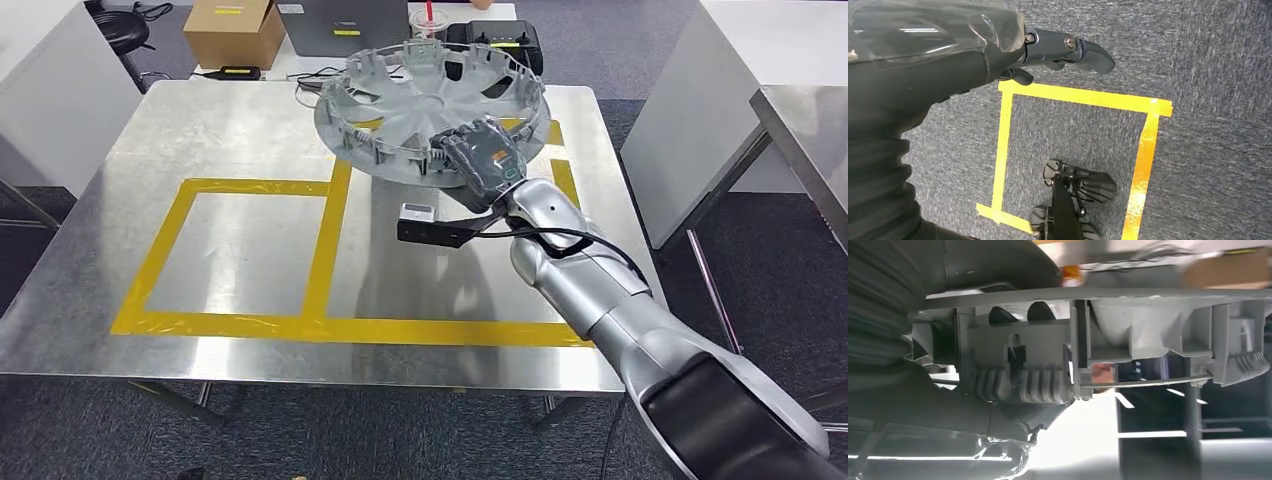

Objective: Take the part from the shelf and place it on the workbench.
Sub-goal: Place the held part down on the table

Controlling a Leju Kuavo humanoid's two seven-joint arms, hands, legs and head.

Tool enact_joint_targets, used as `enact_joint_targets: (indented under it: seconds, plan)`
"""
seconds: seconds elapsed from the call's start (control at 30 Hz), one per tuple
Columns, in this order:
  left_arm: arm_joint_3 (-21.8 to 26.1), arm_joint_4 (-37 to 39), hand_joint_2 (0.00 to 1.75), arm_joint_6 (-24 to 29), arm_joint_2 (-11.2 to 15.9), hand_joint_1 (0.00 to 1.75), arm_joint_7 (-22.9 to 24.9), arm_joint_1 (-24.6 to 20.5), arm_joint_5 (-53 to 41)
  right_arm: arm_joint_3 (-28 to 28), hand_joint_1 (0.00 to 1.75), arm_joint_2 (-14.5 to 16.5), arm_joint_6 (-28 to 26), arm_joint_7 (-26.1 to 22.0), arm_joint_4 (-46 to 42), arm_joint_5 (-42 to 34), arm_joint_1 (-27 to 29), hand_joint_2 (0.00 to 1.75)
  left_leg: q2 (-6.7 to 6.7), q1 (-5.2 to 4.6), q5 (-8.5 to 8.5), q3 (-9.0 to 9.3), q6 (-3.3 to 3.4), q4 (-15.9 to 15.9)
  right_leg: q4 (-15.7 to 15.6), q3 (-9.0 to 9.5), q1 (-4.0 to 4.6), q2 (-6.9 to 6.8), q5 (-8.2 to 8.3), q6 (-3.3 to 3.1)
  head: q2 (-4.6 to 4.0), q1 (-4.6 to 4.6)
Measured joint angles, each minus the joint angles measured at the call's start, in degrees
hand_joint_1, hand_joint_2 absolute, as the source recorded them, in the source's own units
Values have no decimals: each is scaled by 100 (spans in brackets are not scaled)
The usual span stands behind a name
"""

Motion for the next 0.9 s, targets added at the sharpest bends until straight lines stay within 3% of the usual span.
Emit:
enact_joint_targets:
  seconds: [0.03, 0.07, 0.13, 0.17, 0.23, 0.33, 0.4, 0.5, 0.53, 0.57, 0.6, 0.67, 0.73, 0.83, 0.9]
  plan:
    - [0, 0, 175, 0, -15, 0, 1, -3, 3, 14, 175, 33, 3, -5, -104, -39, 46, 175, -5, -1, -1, 1, 1, 2, 239, -106, -2, -2, -61, 19, 0, -2]
    - [0, 0, 175, 0, -27, 0, 3, -6, 4, 28, 175, 59, 11, -7, -190, -63, 83, 175, -12, 0, -3, 2, 0, 6, 258, -110, -4, -6, -32, 59, 0, -1]
    - [0, 0, 175, 0, -52, 0, 12, -16, 12, 59, 175, 101, 26, -15, -347, -124, 123, 175, -33, 4, -14, 2, -17, 32, -381, 210, -7, -29, 242, 145, 0, 1]
    - [0, 0, 175, -1, -64, 0, 17, -21, 25, 72, 175, 115, 31, -35, -428, -184, 130, 175, -43, -2, -28, -9, -38, 61, -795, 421, -2, -47, 375, 149, 0, 2]
    - [0, 0, 175, -2, -84, 0, 31, -27, 81, 82, 175, 154, 26, -87, -618, -370, 150, 175, -50, -20, -55, -40, -94, 117, -1296, 676, 18, -65, 522, 89, 0, -4]
    - [0, 0, 175, 2, -100, 0, 48, -40, 180, 89, 175, 225, 22, -111, -966, -610, 225, 175, -32, -7, -77, -75, -172, 149, -1360, 705, 27, -38, 554, -5, 0, -5]
    - [0, 1, 175, 11, -108, 0, 52, -55, 214, 93, 175, 275, 23, -97, -1187, -686, 280, 175, -26, 18, -237, -185, -241, 374, -1377, 719, -11, -29, 567, -47, 0, -20]
    - [0, 2, 175, 30, -112, 0, 52, -64, 238, 97, 44, 335, 24, -84, -1423, -733, 341, 44, -25, 67, -732, -677, -338, 1445, -1378, 726, -26, -26, 569, -79, 0, -44]
    - [0, 2, 175, 32, -113, 0, 52, -64, 241, 100, 0, 345, 25, -84, -1474, -739, 360, 0, -24, 82, -802, -813, -354, 1718, -1377, 727, -26, -25, 570, -82, 0, -44]
    - [0, 2, 175, 32, -114, 0, 53, -64, 249, 101, 0, 354, 25, -85, -1526, -751, 377, 0, -24, 95, -765, -854, -362, 1783, -1377, 730, -28, -22, 569, -82, 0, -44]
    - [0, 2, 175, 31, -114, 0, 53, -65, 268, 101, 0, 362, 26, -85, -1571, -766, 390, 0, -23, 107, -625, -773, -364, 1599, -1377, 736, -32, -16, 568, -80, 0, -44]
    - [0, 2, 87, 21, -115, 0, 54, -73, 342, 95, 0, 391, 42, -81, -1688, -805, 396, 0, -25, 118, -259, -361, -357, 782, -1377, 750, -35, 1, 562, -66, 0, -43]
    - [0, 2, 0, 13, -121, 0, 61, -94, 440, 90, 0, 428, 102, -68, -1791, -818, 394, 0, -33, 95, -105, -65, -324, 224, -1378, 736, -15, 13, 565, -30, 0, -45]
    - [0, 2, 0, 72, -135, 0, 87, -107, 604, 99, 0, 485, 365, 78, -1878, -767, 378, 0, -39, 60, -107, -26, -220, 147, -1393, 717, -12, 12, 574, 62, 0, -49]
    - [0, 2, 0, 133, -139, 0, 93, -107, 701, 94, 0, 506, 609, 263, -1885, -699, 316, 0, -37, 66, -65, -6, -123, 93, -1228, 631, -18, -2, 471, 92, 0, -38]
